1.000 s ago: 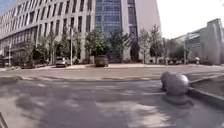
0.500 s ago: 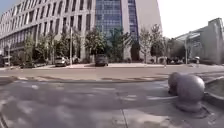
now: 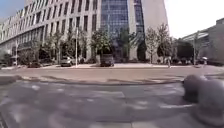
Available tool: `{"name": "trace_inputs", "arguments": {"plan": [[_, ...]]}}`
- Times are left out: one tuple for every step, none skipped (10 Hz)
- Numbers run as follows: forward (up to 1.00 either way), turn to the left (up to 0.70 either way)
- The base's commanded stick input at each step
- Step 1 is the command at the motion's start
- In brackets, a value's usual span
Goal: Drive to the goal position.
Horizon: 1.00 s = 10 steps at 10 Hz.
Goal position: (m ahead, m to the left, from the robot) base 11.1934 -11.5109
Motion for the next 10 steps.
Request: {"name": "trace_inputs", "arguments": {"plan": [[0.70,0.00],[0.70,0.00],[0.70,0.00],[0.70,0.00],[0.70,0.00],[0.70,0.05],[0.70,0.14],[0.70,0.14],[0.70,0.14],[0.70,0.14]]}}
